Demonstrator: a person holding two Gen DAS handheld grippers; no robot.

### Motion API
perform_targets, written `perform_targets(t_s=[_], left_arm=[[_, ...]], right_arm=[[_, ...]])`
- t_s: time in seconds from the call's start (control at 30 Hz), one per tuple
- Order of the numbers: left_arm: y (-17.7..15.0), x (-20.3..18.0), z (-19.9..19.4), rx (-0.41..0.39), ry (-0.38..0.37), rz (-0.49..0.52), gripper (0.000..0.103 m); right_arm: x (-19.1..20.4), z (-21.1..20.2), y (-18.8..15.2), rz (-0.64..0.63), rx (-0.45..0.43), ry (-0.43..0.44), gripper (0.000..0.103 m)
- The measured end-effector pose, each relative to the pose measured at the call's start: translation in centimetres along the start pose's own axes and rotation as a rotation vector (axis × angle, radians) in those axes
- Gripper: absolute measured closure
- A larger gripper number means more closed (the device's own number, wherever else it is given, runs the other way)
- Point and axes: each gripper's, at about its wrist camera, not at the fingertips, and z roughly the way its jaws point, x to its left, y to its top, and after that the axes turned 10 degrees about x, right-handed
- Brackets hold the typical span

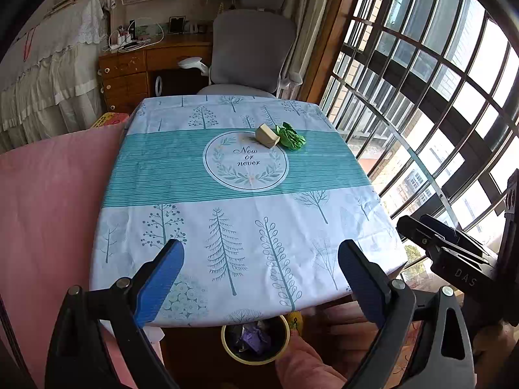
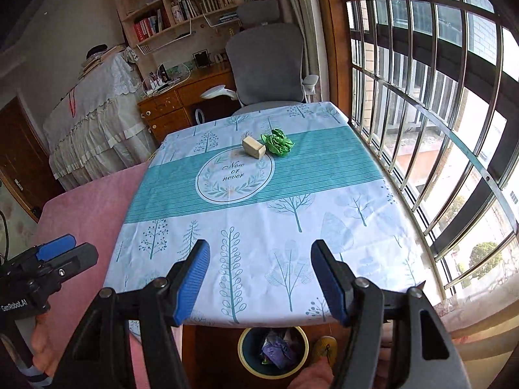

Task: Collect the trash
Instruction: 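Raise both open tools back over the table, then grasp the cream soap bar with the left gripper while the right grasps the green paper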

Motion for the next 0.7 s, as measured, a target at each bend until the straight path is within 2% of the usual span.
perform_targets(t_s=[0.23,0.33,0.43,0.57,0.7], left_arm=[[8.1,-0.7,8.2,0.042,0.048,-0.097,0.008],[12.0,-1.3,12.5,0.092,0.087,-0.154,0.008],[15.4,-2.0,16.3,0.132,0.087,-0.196,0.008],[18.9,-2.1,20.8,0.144,0.101,-0.26,0.008],[21.1,-1.7,24.5,0.187,0.116,-0.296,0.014]], right_arm=[[-3.3,8.1,9.1,-0.057,0.043,0.056,0.038],[-4.7,12.8,13.4,-0.087,0.098,0.074,0.038],[-6.1,17.5,17.0,-0.117,0.168,0.102,0.038],[-6.6,23.6,20.3,-0.193,0.231,0.118,0.038],[-6.9,29.0,22.6,-0.212,0.295,0.158,0.038]])
